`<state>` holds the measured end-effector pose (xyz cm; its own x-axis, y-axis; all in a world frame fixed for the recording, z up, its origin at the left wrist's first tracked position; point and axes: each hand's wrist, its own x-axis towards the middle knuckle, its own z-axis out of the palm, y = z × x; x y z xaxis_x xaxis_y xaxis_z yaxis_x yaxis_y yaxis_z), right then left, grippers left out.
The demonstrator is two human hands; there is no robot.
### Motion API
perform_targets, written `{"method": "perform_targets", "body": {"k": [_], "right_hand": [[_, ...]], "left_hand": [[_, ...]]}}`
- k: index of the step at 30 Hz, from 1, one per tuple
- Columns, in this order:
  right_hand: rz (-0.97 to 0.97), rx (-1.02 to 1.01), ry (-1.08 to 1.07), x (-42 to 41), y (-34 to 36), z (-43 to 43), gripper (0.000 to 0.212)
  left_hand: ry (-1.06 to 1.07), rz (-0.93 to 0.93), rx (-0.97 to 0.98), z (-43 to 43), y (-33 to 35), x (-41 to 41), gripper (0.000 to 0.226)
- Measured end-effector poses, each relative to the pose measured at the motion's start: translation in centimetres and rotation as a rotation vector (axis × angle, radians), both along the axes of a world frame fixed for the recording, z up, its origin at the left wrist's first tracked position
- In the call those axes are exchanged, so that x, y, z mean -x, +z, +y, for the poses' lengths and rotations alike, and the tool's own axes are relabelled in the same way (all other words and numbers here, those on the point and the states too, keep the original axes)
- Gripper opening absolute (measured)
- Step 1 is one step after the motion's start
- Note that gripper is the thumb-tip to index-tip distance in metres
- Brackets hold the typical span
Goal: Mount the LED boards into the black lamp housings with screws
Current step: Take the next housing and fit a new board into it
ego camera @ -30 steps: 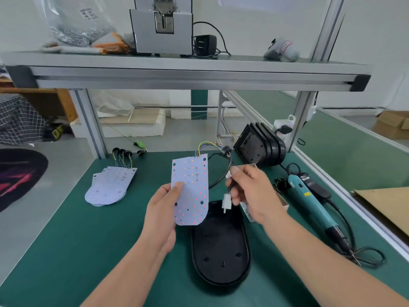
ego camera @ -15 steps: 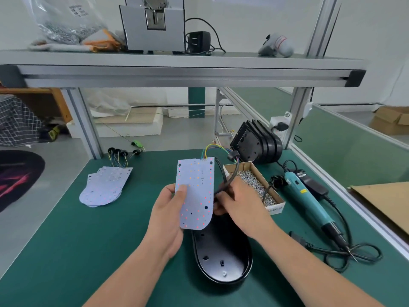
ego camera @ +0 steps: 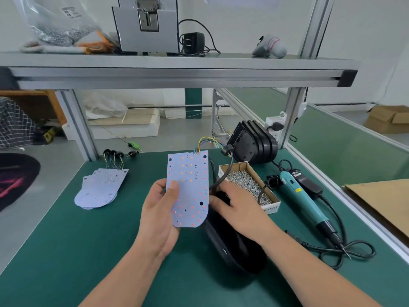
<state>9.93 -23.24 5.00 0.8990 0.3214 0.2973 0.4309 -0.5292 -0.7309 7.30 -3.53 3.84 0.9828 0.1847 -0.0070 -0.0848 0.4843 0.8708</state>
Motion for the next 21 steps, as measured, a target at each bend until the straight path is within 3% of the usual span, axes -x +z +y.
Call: {"method": "perform_targets", "body": {"k": [5,9,11,15,21], "right_hand": [[-0.048,-0.035,0.087,-0.3,0.3,0.3,0.011],[0.041,-0.248,0.025,-0.9,-0.1,0.4,0.008],[0.046,-0.315,-0.013,-1.4,-0.4,0.2,0.017],[0.059,-0.398,-0.015,-1.7,-0.5,0.1,0.013],[0.131,-0.517,0.028,-1.7,-1.1,0.3,0.004]], "left_hand": [[-0.088,0.027,0.076,-0.1,-0.6,-0.2,0.038],[-0.209,0.066,0.21,-0.1,-1.0,-0.2,0.029],[-0.246,0.138,0.253,-0.3,-0.8,0.1,0.041],[-0.302,0.226,0.147,-0.7,-0.7,0.3,0.064],[-0.342,0.2,0.024,0.0,-1.2,-0.1,0.053]]}}
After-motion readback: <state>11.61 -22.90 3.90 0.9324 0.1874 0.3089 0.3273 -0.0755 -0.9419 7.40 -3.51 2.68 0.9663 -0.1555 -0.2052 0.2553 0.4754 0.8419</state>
